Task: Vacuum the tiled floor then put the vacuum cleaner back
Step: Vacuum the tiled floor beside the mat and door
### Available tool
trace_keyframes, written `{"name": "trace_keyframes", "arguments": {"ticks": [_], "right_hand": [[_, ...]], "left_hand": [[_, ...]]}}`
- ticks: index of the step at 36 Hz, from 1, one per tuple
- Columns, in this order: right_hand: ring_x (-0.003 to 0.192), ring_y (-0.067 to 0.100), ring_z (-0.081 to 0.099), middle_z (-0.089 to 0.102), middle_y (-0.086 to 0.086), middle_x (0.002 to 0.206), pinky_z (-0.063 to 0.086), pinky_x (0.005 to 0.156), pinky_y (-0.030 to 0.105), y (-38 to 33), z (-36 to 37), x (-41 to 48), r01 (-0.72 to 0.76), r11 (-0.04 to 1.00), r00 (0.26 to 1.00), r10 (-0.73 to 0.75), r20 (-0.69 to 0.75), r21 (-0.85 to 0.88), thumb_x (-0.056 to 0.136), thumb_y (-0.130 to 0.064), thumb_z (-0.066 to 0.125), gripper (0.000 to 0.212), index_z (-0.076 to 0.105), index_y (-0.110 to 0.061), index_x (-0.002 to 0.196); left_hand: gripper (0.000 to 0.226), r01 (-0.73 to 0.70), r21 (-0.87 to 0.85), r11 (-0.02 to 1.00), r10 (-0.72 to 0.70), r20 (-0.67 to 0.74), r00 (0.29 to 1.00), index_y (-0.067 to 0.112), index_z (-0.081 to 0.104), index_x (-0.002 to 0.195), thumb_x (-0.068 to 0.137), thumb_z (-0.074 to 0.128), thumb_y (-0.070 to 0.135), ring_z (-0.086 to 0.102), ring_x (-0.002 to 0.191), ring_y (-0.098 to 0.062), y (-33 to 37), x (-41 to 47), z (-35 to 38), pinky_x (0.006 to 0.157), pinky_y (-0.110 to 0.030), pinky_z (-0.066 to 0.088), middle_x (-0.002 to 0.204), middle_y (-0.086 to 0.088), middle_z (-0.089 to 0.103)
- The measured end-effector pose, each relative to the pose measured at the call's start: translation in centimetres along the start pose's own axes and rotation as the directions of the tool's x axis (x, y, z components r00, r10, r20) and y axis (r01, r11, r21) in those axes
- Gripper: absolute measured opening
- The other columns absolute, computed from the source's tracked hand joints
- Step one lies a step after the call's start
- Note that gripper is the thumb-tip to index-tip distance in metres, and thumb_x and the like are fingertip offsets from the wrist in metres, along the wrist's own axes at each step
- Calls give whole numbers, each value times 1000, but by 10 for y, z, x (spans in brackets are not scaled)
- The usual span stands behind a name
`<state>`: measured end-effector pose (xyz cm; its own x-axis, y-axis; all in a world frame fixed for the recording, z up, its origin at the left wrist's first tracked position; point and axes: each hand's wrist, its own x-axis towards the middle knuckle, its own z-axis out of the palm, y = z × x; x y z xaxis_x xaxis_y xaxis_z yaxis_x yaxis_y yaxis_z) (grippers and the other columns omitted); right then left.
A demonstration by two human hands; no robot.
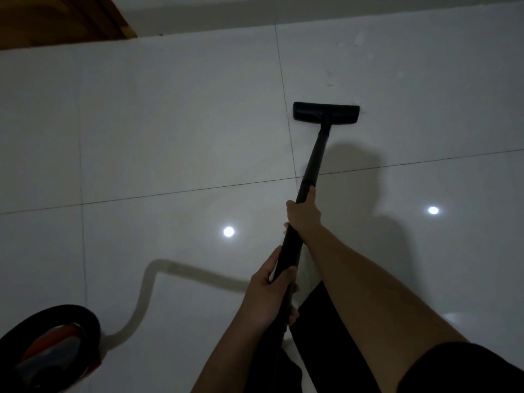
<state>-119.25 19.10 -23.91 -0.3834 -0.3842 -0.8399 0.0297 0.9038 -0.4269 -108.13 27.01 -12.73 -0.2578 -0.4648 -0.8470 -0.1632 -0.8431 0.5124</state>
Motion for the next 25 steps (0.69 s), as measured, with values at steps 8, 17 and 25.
{"name": "trace_keyframes", "arguments": {"ticks": [8, 17, 25], "right_hand": [[70, 29, 62, 49, 7, 78, 58, 78, 47, -38, -38, 40, -39, 997, 999, 36, -40, -61, 92, -18, 46, 78, -2, -34, 151], [80, 33, 65, 48, 8, 78, 57, 79, 46, -89, -76, 81, -24, 996, 999, 20, -47, -88, 92, -15, 45, 78, -4, -32, 151], [86, 33, 65, 53, 18, 114, 57, 80, 48, -131, -95, 106, 49, 996, 995, -55, -84, -73, 91, -15, 46, 77, 3, -31, 152]], "left_hand": [[40, 12, 17, 1000, -12, -4, 1000, 48, 44, 122, 96, 49, 18, 52, 43, -21, 38, 41, 37, 41, -23, 46, 76, -11, 59], [38, -6, 11, 1000, 6, 21, 1000, 52, 49, 106, 96, 49, 16, 50, 44, -22, 88, 87, 71, 40, -24, 45, 73, -12, 58], [37, -28, 29, 999, 27, 28, 999, 44, 48, 123, 95, 49, 19, 53, 47, -21, 126, 117, 84, 44, -25, 46, 75, -11, 60]]}}
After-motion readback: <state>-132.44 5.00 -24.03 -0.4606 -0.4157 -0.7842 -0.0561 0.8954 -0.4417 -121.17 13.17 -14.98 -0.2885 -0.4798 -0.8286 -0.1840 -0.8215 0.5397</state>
